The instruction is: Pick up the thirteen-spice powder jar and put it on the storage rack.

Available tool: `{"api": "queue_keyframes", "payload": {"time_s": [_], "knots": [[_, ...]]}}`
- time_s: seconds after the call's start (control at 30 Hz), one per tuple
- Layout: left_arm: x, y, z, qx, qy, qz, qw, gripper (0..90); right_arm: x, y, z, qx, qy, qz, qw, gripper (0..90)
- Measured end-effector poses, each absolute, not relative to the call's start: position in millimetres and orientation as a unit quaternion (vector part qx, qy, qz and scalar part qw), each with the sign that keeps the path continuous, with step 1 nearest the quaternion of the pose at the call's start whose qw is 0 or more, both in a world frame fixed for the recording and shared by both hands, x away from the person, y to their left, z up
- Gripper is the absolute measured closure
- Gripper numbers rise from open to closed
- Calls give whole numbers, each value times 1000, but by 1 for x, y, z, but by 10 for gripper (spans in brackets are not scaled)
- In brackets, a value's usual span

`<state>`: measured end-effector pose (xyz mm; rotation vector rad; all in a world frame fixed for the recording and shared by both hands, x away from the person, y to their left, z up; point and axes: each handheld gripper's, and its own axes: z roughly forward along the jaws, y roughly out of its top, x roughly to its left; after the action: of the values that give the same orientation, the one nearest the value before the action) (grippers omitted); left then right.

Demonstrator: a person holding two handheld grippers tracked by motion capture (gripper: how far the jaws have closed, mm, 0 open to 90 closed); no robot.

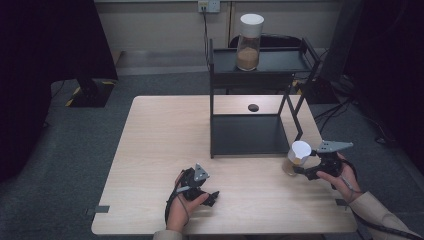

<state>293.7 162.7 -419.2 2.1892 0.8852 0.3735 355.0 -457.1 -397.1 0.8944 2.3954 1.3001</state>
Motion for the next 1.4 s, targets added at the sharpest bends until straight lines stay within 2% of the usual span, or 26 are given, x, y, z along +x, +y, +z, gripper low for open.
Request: {"api": "queue_keyframes", "payload": {"time_s": [0.4, 0.7, 1.4], "knots": [[294, 163, -419, 852, 344, 145, 366, 0, 365, -449, -403, 275, 822, 480, 135, 288], [294, 163, -419, 852, 345, 145, 366, 0, 366, -443, -395, 259, 823, 486, 138, 298], [294, 163, -419, 852, 344, 145, 366, 0, 392, -416, -329, 234, 841, 476, 107, 298]]}}
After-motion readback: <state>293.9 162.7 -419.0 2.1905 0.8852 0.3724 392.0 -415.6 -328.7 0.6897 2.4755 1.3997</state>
